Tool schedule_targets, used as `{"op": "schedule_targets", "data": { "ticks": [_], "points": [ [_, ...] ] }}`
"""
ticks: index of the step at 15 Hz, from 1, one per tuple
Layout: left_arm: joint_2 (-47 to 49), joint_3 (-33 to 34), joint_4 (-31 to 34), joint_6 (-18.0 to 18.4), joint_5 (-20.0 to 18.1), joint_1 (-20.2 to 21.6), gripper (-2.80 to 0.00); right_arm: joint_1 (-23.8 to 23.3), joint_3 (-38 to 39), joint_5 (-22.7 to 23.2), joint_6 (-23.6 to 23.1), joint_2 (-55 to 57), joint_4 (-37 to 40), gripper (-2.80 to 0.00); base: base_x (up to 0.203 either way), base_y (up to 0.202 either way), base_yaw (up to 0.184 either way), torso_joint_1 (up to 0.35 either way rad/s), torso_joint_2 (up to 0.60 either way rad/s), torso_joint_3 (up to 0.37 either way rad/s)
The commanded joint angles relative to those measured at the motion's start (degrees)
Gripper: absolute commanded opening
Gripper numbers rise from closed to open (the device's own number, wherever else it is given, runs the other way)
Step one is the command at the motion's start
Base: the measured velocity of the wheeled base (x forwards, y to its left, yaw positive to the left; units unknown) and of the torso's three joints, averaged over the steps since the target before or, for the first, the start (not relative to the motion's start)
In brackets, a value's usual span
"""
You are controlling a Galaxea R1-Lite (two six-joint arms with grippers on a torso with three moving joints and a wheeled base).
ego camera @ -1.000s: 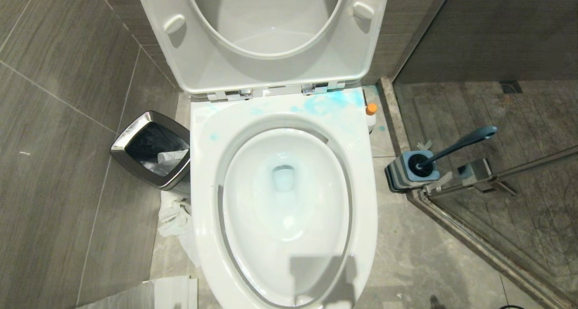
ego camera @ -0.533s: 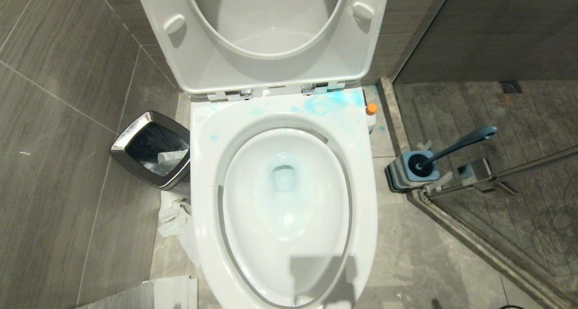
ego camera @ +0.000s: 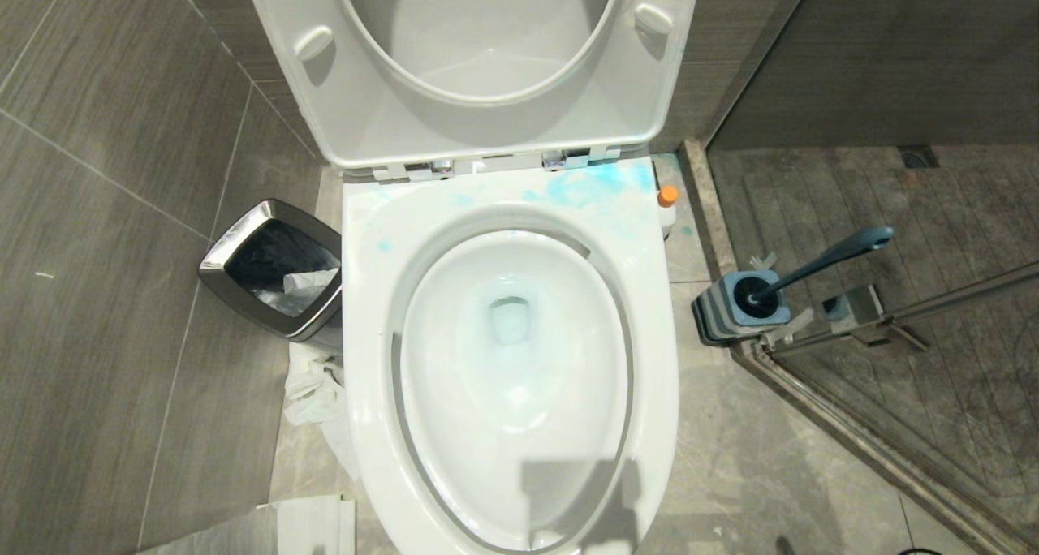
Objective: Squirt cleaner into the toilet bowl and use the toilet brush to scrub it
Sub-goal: Flush the toilet
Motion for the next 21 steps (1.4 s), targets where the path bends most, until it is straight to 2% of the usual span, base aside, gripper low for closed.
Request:
{"op": "schedule_targets", "data": {
  "ticks": [1,21],
  "points": [
    [0.05,0.0,-0.02,-0.01,0.02,0.01,-2.8,0.0,0.01,0.03,0.01,0.21,-0.01,-2.8,0.0,0.0,0.0,0.0,0.0,0.0],
    [0.05,0.0,-0.05,0.61,0.02,0.01,-2.8,0.07,0.01,0.03,0.01,0.21,-0.01,-2.8,0.0,0.0,0.0,0.0,0.0,0.0]
  ]
}}
